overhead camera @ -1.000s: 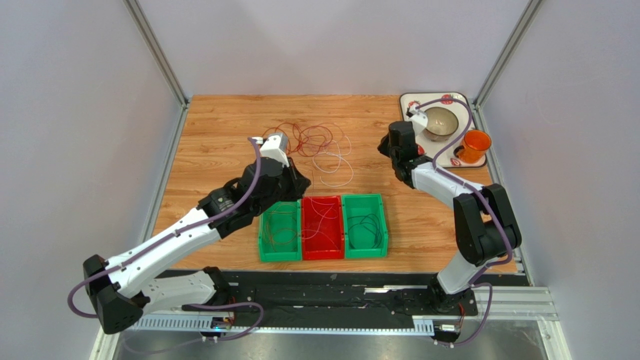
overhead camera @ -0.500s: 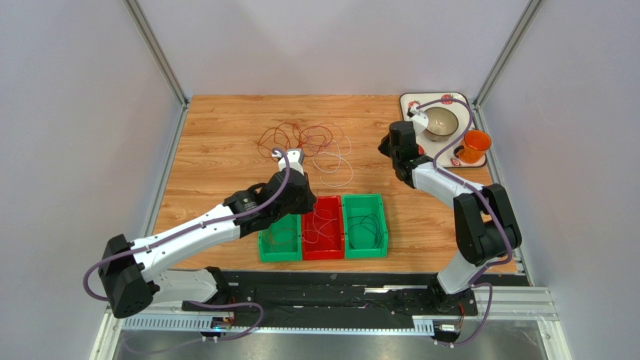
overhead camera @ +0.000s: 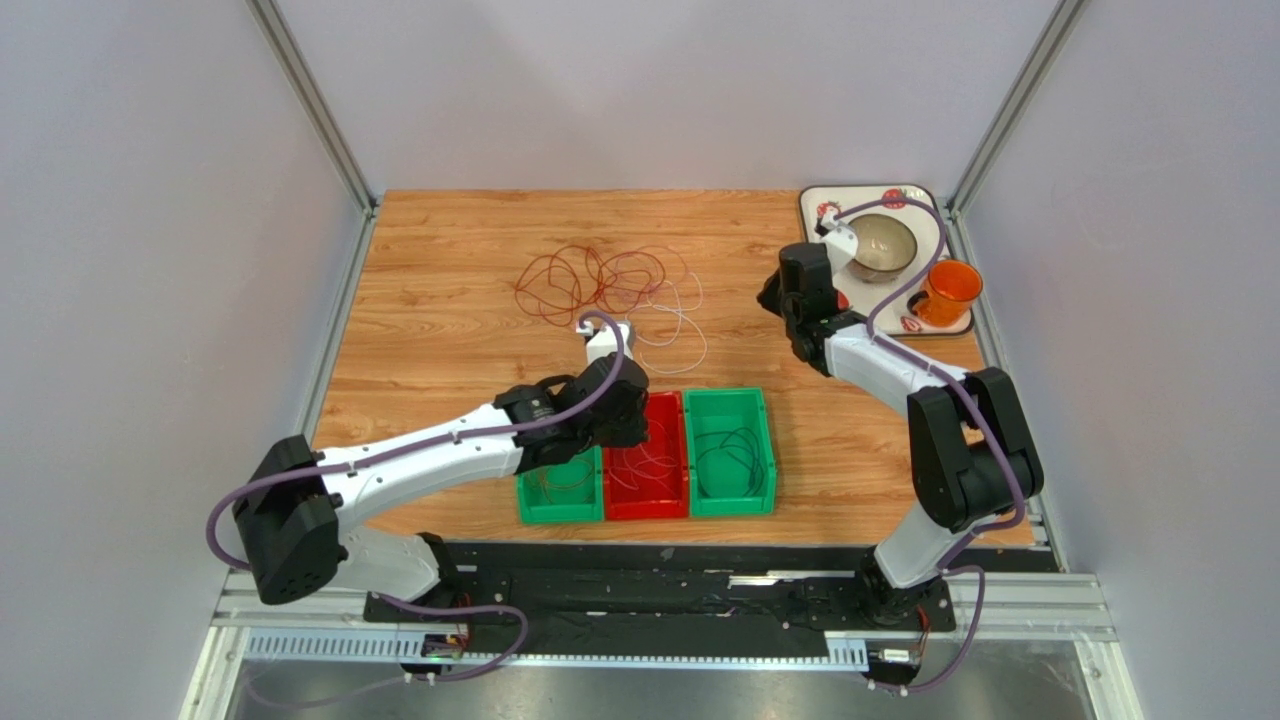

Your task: Untangle the cables

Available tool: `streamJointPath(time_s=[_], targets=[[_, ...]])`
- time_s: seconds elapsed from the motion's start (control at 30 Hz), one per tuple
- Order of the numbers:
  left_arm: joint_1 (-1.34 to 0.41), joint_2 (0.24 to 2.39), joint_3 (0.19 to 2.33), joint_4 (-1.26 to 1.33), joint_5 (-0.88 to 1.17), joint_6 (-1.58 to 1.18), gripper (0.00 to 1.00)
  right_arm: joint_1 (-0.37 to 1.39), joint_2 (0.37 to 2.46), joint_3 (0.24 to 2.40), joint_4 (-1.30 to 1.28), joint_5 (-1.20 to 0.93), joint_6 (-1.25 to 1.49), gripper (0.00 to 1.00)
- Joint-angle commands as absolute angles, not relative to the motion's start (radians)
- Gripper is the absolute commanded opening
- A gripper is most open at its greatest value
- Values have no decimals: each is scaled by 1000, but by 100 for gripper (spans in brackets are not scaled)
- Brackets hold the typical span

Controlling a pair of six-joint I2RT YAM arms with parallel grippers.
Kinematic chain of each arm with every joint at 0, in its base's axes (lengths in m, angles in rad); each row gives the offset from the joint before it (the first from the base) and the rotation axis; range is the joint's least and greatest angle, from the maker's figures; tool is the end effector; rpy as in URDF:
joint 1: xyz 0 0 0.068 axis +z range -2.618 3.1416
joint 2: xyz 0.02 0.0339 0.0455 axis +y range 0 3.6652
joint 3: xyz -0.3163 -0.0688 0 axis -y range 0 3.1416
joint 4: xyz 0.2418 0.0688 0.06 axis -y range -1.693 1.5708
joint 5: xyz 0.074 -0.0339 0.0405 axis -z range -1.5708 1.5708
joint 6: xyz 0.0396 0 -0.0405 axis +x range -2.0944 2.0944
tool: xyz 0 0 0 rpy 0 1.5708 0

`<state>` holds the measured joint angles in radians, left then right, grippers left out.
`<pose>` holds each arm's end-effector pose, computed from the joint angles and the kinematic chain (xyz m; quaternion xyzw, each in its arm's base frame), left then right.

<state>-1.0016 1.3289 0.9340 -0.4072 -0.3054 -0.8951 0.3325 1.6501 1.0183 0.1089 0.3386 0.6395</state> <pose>0.1546 -0.2195 0.3026 -0.0082 0.9180 -0.2189 0.3306 0.3560 0.1090 0.2788 0.2138 0.8305 0.1014 0.5042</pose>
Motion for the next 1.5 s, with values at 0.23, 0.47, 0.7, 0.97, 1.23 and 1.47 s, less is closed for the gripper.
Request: streamJointPath(time_s=[0.23,0.47,0.7,0.97,1.23,1.47], targets=[[-1034,1446,968,-374,-284,-951,0,327,1640,1031,118,357,655,12],[-1034,1542,1052,-406,-290,-896,0,325,1641,1032,117,354,660,12],[-1042,1585,1084,-371,-294,-888,0,325,1644,1032,117,348,658,12],[-1043,1580,1114,-354,-322,-838,20,325,1641,1031,123,342,660,12],[-1065,1528,1111,-365,-345,-825,47,325,1643,1031,124,341,660,12],[-1086,1439,1134,-371,-371,-778,75,325,1641,1032,123,341,658,12]])
